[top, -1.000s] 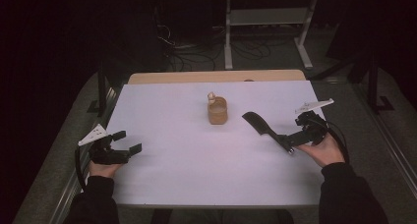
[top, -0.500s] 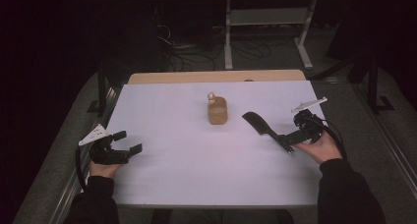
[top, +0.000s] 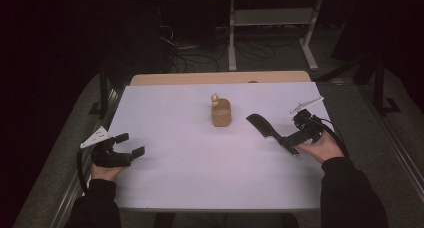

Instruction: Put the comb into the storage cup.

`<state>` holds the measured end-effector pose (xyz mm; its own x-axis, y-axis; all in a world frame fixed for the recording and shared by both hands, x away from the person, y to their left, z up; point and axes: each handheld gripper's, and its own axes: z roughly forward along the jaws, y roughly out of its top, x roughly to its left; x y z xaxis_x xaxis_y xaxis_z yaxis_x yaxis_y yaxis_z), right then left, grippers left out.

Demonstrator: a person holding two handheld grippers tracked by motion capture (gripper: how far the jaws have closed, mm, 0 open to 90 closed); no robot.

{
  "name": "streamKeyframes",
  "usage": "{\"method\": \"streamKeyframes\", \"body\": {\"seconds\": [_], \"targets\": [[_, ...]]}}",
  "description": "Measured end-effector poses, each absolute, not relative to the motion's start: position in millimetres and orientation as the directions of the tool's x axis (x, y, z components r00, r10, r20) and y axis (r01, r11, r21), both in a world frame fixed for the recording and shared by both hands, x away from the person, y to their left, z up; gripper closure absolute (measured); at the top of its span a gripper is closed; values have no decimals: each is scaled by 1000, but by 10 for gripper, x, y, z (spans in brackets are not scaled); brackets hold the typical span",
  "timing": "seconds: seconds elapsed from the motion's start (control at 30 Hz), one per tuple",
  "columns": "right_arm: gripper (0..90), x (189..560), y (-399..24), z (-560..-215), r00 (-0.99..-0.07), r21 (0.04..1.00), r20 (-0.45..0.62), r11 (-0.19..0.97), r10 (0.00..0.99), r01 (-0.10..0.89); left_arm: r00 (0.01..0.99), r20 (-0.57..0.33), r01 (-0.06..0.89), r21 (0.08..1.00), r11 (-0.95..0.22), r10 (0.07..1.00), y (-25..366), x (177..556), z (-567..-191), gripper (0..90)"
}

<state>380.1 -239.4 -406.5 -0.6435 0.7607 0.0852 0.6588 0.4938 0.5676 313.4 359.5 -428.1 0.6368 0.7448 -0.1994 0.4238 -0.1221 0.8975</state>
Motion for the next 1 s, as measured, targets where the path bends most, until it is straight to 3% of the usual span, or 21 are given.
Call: {"method": "streamKeyframes", "body": {"seconds": [0.23,0.8,0.9,1.0], "targets": [[4,3877,-2371,-4100,-650,537,79,517,756,666,637,-203,428,895,-123,743,3588,3137,-4287,0],[149,4044,-2218,-4168,-689,463,96,581,718,669,638,-200,425,897,-123,744,3596,3134,-4283,0],[182,4061,-2196,-4191,-697,441,102,595,710,672,638,-200,425,897,-124,744,3597,3135,-4283,0],[270,4065,-2175,-4209,-710,427,115,610,695,667,638,-200,426,896,-124,743,3597,3135,-4283,0]]}}
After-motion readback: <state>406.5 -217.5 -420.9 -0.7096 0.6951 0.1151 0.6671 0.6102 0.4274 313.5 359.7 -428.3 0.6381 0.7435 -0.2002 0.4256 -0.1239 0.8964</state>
